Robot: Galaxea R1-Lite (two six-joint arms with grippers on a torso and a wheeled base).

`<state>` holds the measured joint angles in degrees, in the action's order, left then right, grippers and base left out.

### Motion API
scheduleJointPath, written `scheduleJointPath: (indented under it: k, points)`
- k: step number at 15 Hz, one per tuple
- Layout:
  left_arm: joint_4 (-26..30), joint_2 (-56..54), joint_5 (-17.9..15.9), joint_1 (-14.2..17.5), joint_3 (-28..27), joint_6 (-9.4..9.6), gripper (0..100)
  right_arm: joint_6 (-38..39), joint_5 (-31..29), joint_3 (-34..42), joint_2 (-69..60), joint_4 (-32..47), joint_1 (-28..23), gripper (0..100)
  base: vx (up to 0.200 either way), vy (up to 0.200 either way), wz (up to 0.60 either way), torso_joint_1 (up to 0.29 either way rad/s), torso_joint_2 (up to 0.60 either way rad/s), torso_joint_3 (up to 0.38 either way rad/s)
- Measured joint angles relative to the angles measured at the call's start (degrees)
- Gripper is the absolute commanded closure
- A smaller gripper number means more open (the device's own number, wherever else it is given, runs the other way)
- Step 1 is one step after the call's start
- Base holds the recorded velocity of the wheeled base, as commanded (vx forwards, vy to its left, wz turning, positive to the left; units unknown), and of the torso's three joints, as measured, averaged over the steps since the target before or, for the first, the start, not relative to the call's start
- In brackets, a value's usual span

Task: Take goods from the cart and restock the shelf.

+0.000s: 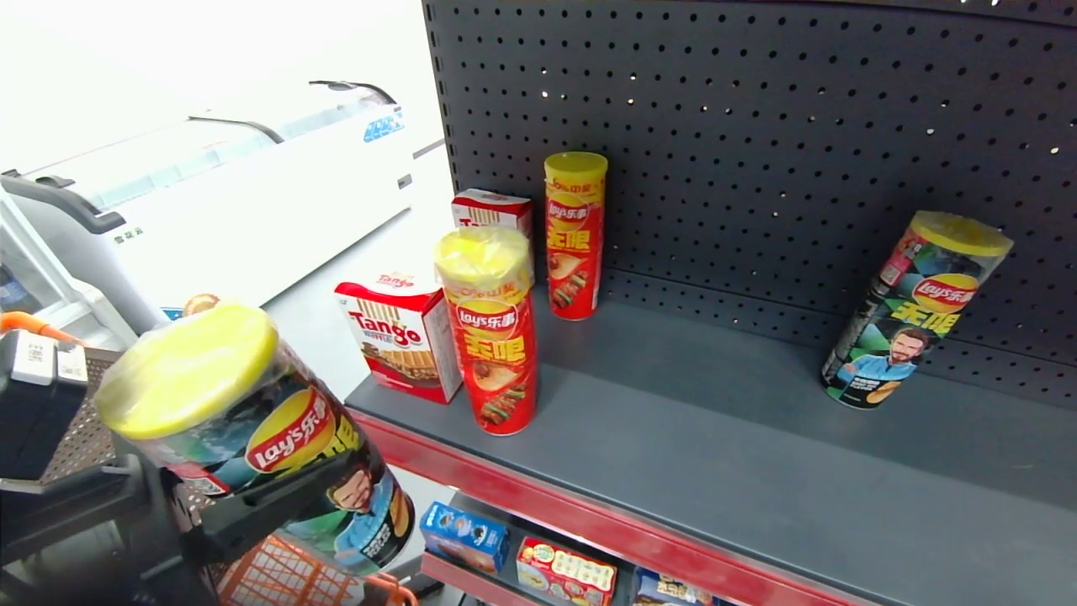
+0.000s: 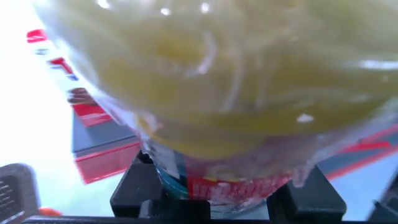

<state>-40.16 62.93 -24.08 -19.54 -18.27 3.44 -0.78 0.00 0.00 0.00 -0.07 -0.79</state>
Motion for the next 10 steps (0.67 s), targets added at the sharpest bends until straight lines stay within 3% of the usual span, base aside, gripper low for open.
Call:
scheduleJointPath:
  k: [4,6,10]
  points:
    - [0.1,1.2,-4.1,-0.2,-0.3,1.21,100,0.0,0.0,0.0,0.0,0.0,0.0,0,0.000,0.000,0.00,0.000,0.00,0.000]
    - [0.0,1.5,-5.7,-0.2,-0.6,1.57,100,0.0,0.0,0.0,0.0,0.0,0.0,0,0.000,0.000,-0.60,0.002,0.00,0.002]
    - [0.2,2.1,-5.8,-0.3,-0.8,1.91,100,0.0,0.1,0.0,0.0,0.0,0.0,0,0.000,0.000,-0.60,0.004,0.00,0.004]
